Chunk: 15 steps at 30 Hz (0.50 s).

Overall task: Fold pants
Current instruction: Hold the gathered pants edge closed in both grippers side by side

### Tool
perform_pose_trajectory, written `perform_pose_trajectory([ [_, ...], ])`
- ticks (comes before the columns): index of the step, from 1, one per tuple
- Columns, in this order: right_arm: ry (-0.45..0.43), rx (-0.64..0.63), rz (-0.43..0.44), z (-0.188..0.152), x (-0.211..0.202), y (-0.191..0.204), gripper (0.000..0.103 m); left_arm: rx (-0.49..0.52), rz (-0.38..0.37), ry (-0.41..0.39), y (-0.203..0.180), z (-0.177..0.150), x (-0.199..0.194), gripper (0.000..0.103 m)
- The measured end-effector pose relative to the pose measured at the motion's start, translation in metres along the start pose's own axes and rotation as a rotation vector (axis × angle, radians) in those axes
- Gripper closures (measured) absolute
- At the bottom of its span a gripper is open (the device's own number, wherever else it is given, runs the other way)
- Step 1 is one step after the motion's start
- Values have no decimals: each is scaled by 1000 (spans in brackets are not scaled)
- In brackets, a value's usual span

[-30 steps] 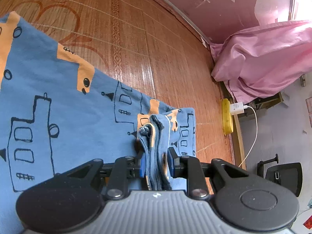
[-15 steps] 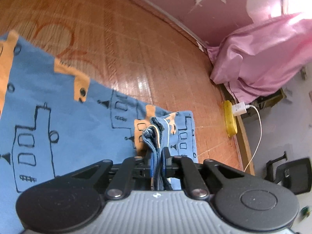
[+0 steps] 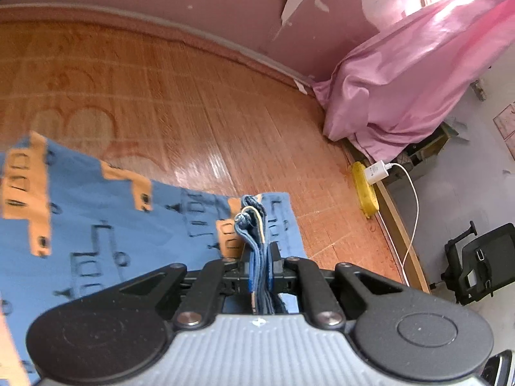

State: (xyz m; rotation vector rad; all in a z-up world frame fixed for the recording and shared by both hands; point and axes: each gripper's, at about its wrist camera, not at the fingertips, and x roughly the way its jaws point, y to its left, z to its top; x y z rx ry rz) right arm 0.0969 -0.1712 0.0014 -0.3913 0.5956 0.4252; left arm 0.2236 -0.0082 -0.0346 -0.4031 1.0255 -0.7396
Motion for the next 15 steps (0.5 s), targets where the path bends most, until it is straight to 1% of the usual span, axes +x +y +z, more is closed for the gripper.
perform_pose_trajectory([
  [4,-18,-37,72,17,3,20,92,-8,11,-26,17,-3,-31,94],
  [8,-21,-76,145,30,12,39,92,-61,35,-54,45,-11,-56,94],
  [11,-8,-104,200,35,22,55,92,-100,64,-65,65,-19,-67,94],
  [15,-3,-136,249,46,34,68,92,-136,88,-83,85,-27,-81,94],
])
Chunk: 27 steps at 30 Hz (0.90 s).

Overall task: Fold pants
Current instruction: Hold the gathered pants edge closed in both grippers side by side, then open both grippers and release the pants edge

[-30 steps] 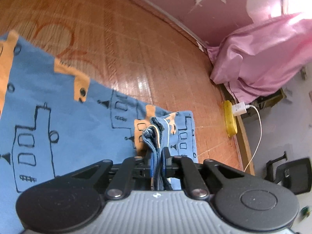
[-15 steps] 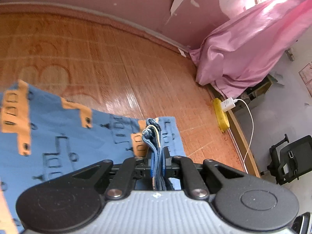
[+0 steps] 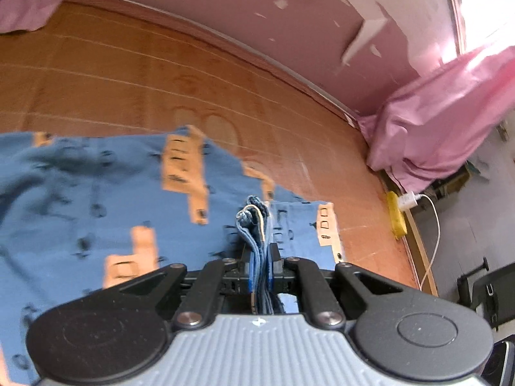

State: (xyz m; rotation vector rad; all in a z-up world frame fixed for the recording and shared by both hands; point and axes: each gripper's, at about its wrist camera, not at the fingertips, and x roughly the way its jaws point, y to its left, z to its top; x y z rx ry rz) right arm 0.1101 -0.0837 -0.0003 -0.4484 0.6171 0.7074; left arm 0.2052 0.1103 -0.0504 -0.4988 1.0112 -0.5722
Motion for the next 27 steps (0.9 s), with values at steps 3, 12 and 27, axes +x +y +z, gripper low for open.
perform_pose_trajectory([
  [3,-5,-12,25,6,6,6,92,-7,22,-12,11,-1,-8,94],
  [12,57,-66,72,10,37,20,82,1,135,19,29,-2,-3,88],
  [27,59,135,-237,-45,-19,-103,17,173,295,-112,-28,-42,-36,55],
])
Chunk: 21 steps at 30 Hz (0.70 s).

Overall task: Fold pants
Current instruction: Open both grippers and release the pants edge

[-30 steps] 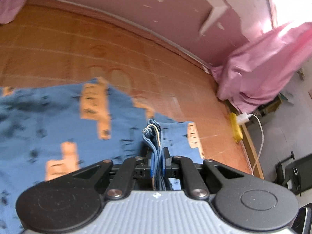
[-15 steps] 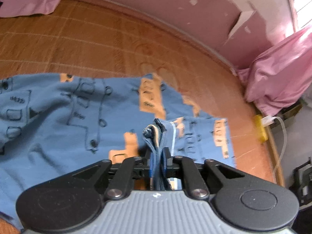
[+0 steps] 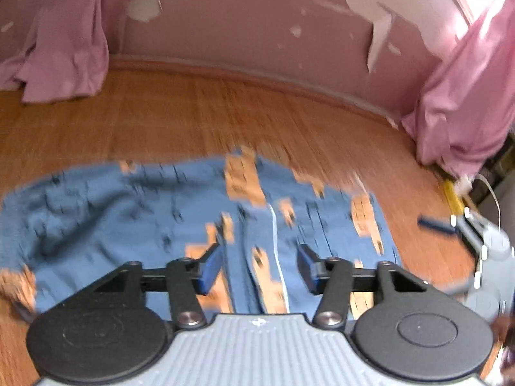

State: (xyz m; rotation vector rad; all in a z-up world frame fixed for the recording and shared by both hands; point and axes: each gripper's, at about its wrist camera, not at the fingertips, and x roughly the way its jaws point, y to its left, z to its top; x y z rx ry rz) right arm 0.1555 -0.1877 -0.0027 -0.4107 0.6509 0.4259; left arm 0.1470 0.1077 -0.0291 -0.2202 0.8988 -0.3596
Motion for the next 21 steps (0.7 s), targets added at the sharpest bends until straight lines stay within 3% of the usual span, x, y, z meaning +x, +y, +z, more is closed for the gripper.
perform_pose_trajectory([
  [3,-10,58,16,-3,5,-11,21,-30,14,32,-4,-13,7,56],
  [5,-11,90,68,-4,13,-10,32,-63,34,39,-3,-17,13,58],
  [7,15,128,142,-6,27,-8,53,-50,107,22,-4,-20,14,64],
  [8,45,139,166,-9,36,-5,58,-42,136,13,-4,-21,15,66],
  [16,-4,192,167,-30,30,-14,55,6,173,-13,-12,-32,14,65],
  [21,25,170,127,-18,31,-6,55,28,156,-25,-11,-33,17,65],
])
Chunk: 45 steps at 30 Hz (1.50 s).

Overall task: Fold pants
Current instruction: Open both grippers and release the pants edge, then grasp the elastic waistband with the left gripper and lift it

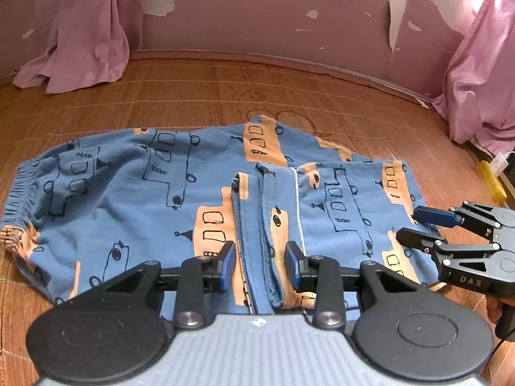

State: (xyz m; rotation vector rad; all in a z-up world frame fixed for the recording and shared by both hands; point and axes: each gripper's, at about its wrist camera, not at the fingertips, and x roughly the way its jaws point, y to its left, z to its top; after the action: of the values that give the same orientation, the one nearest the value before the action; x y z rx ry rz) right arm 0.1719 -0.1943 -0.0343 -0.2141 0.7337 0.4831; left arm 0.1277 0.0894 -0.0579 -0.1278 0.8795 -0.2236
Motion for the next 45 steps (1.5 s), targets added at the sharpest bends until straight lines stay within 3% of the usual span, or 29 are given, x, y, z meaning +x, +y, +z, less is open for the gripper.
perform_pose_trajectory([
  [4,-27,-102,-20,-4,0,21,55,-7,-2,-7,0,-1,1,65],
  [8,-20,0,33,-9,-1,1,54,-3,8,-15,-2,-3,-1,65],
  [11,-12,-40,32,-12,-5,-4,51,-20,5,-9,-4,-2,-1,63],
  [17,22,-68,17,-13,-14,-5,51,41,-3,0,-17,-7,-2,58],
  [19,42,-53,3,-8,-13,-3,50,-19,-43,-4,-4,-8,-10,58],
  [21,18,-74,-9,0,-17,7,51,-94,-98,-74,23,-10,-27,56],
  [22,-27,-93,-4,4,-21,14,47,-139,-106,-125,37,-13,-38,48],
  [23,-61,-100,2,9,-24,20,41,-190,-82,-179,52,-17,-50,43],
  [25,-102,-104,33,19,-24,34,13,-290,20,-273,81,-24,-69,33],
  [27,-129,-137,67,29,-18,52,12,-383,130,-318,109,-30,-79,30],
  [29,-141,-183,70,36,-7,70,12,-453,185,-341,133,-34,-82,24],
  [31,-139,-204,78,39,4,81,10,-495,211,-345,148,-35,-78,22],
  [34,-125,-192,80,40,15,87,8,-541,184,-326,160,-35,-68,22],
  [42,-49,-66,100,23,34,77,1,-536,157,-308,162,-39,-49,17],
  [44,-41,-23,113,21,35,72,1,-544,145,-306,161,-40,-50,23],
  [45,-41,-16,115,20,35,71,1,-552,137,-301,163,-39,-48,32],
])
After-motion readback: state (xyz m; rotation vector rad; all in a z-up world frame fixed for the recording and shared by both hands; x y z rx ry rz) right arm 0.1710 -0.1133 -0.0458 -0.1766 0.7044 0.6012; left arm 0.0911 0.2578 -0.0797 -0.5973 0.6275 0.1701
